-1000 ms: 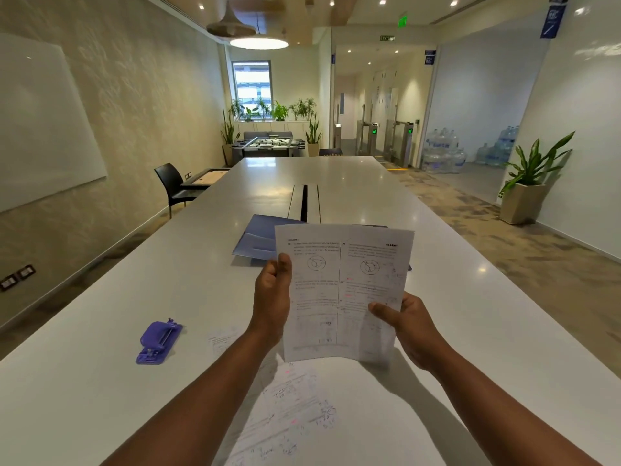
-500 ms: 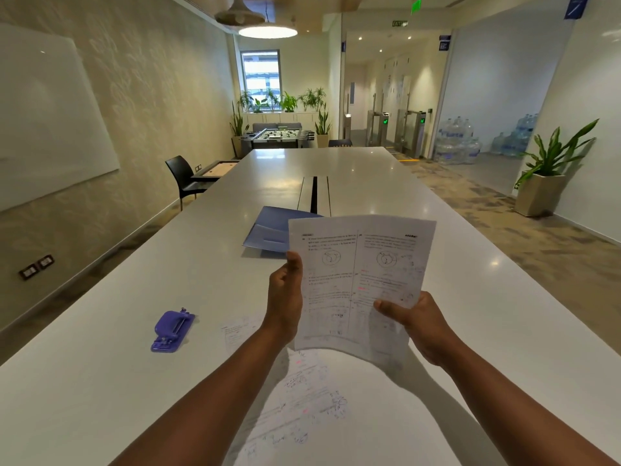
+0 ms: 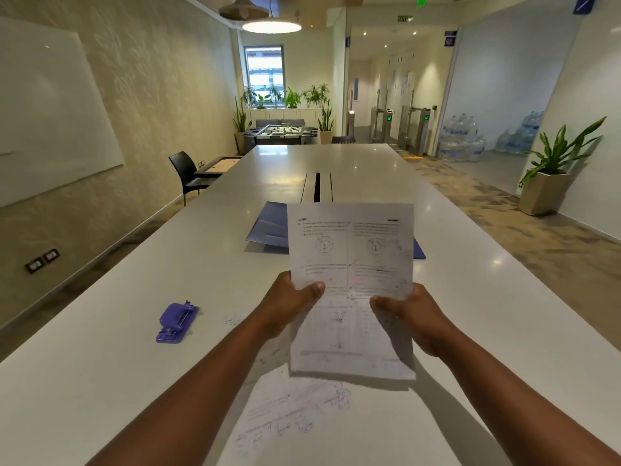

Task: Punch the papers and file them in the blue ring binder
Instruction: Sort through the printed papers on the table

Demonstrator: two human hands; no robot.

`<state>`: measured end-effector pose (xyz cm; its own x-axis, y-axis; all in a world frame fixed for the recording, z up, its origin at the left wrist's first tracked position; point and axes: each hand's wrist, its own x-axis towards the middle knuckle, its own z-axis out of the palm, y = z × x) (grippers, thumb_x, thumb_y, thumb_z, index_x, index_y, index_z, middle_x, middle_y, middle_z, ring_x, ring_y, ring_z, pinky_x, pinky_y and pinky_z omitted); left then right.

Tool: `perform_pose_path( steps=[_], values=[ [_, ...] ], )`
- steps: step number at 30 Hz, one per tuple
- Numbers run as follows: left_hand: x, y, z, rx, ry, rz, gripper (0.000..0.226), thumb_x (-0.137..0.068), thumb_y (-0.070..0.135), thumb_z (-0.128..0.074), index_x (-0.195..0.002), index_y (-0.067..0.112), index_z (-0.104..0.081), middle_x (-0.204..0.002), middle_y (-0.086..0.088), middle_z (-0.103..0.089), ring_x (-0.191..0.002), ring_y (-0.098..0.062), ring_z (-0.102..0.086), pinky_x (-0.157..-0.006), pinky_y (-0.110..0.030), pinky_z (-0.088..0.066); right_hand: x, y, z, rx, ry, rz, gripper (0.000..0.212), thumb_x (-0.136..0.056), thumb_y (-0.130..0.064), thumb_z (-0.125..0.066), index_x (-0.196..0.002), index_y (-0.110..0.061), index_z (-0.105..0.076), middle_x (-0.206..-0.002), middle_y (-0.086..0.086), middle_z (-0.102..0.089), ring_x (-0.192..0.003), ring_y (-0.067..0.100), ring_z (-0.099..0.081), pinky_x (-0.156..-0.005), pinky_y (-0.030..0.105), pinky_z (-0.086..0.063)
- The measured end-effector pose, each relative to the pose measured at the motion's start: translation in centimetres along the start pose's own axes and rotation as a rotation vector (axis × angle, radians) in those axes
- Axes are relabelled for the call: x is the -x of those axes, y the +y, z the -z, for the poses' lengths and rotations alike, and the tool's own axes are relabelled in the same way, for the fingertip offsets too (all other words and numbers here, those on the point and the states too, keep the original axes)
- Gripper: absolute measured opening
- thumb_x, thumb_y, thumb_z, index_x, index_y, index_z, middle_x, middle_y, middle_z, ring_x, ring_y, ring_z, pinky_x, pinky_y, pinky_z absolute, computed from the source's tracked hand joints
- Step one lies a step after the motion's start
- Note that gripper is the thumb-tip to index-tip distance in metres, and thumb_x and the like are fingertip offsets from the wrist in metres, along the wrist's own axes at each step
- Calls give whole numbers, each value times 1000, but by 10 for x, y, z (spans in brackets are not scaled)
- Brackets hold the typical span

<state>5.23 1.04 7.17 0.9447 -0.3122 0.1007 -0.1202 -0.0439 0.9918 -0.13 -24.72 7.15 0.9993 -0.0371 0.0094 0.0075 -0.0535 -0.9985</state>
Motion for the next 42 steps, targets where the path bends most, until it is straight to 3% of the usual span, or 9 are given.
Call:
perform_pose_path(
  steps=[6,10,16,19,21,24,27,30,42],
  values=[
    [12,-29,39,91,7,257,32,-92,11,-73,-124,9,-68,-123,-13,-73,-108,-28,-72,-91,-44,-59,9,10,-38,28,-221,-88,43,-87,10,-62,-120,-15,-73,-116,11,-78,-114,46,-68,-102,68,-48],
    [32,-48,68,212,20,381,41,-96,-1,-61,-137,0,-58,-133,-17,-67,-121,-35,-64,-108,-51,-48,8,22,-67,-59,-377,-216,36,-92,-3,-57,-123,-18,-68,-122,6,-76,-111,34,-74,-100,66,-52],
    [48,-57,81,208,52,429,39,-95,-1,-62,-134,5,-60,-131,-16,-68,-120,-35,-65,-107,-52,-48,4,49,-89,13,-275,-262,36,-99,1,-52,-115,-24,-72,-121,1,-78,-116,36,-71,-108,64,-48],
    [46,-55,77,-9,148,342,17,-96,12,-69,-112,11,-72,-105,-4,-79,-103,-28,-73,-81,-35,-61,-1,57,-88,51,-207,-308,37,-97,7,-49,-108,-19,-73,-115,7,-79,-112,37,-72,-104,62,-52],
    [41,-57,78,-274,363,292,7,-94,24,-71,-90,18,-71,-84,5,-77,-85,-23,-73,-62,-27,-55,-3,60,-86,95,-175,-317,35,-96,7,-49,-107,-17,-73,-115,6,-79,-108,32,-74,-101,57,-56],
    [31,-67,91,-663,547,319,29,-91,26,-72,-118,16,-67,-121,-5,-69,-109,-26,-65,-88,-36,-54,-3,63,-86,192,-156,-302,36,-95,6,-50,-116,-13,-72,-123,8,-75,-111,31,-72,-100,51,-58],
    [27,-68,105,-1093,280,522,59,-84,40,-73,-134,15,-52,-136,-9,-54,-122,-31,-55,-94,-41,-50,-3,65,-86,224,-162,-290,40,-92,7,-49,-120,-11,-72,-123,7,-75,-112,30,-71,-99,49,-59],
    [24,-63,109,-1202,93,607,65,-83,47,-71,-132,13,-47,-134,-11,-52,-122,-32,-53,-94,-40,-49,-2,65,-85,220,-169,-298,40,-92,7,-48,-117,-12,-72,-122,6,-76,-112,30,-72,-98,49,-59],
    [18,-55,110,-1107,103,499,71,-79,33,-84,-134,11,-45,-136,-12,-60,-116,-27,-60,-93,-35,-52,-5,70,-85,227,-167,-294,37,-95,5,-48,-120,-9,-70,-121,6,-76,-109,30,-73,-96,50,-60]
  ],
)
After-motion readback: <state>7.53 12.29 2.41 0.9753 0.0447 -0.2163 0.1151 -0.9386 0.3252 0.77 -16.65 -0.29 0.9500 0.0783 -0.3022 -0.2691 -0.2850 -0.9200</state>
